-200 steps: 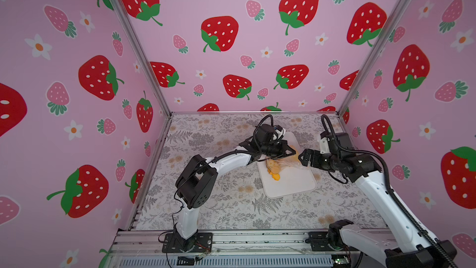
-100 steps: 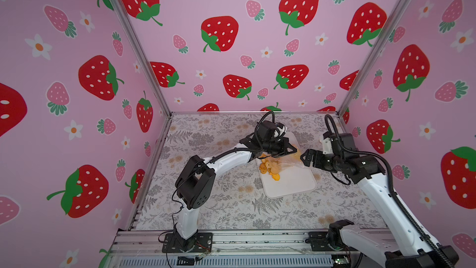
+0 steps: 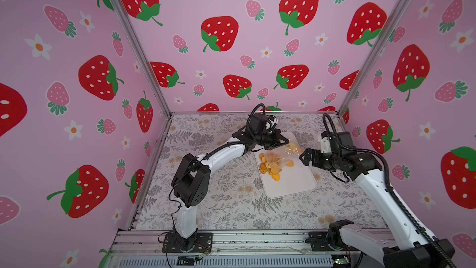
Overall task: Pour cookies out of the ziploc bag
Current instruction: 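Pour the cookies out of the ziploc bag onto the tray, then place the ziploc bag at the center of the board.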
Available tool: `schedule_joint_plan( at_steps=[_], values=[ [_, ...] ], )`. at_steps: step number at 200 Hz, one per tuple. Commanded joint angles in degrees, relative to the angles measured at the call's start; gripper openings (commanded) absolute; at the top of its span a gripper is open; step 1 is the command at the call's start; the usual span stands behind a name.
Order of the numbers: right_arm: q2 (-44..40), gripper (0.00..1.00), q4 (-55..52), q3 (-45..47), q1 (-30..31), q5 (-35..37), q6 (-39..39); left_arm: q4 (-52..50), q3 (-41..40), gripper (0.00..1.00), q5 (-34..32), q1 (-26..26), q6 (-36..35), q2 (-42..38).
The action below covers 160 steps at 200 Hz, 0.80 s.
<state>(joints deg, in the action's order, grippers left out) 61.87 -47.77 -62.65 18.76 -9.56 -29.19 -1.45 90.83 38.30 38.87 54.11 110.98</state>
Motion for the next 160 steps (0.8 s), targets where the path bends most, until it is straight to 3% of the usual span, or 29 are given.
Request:
schedule_joint_plan(
  at_steps=[1,29,65,84,102,160],
  values=[
    [-0.68,0.99,-0.48,-2.06,-1.22,0.27,0.99,-1.17,2.60,0.00,2.21,-0.60,0.40,-2.92],
    [-0.25,1.00,-0.31,-2.03,-2.02,-0.35,1.46,-1.35,2.16,0.00,2.23,-0.82,0.72,-5.94],
    [0.67,0.99,1.64,-1.25,-2.24,-0.97,1.56,-7.21,2.31,0.00,-0.05,-1.70,-4.49,-9.82],
    [1.82,0.99,2.47,-1.24,-2.33,-1.56,1.92,-4.89,-0.72,0.00,0.91,-3.89,-2.28,-10.85],
    [3.07,0.99,4.93,-1.16,-2.33,-1.79,2.64,-3.50,-4.92,0.00,1.45,-7.63,-0.98,-13.23],
    [6.29,1.00,11.26,-0.63,-2.42,-4.96,0.60,-15.92,-12.83,0.00,-6.74,-26.18,-10.03,-23.57]
  ],
)
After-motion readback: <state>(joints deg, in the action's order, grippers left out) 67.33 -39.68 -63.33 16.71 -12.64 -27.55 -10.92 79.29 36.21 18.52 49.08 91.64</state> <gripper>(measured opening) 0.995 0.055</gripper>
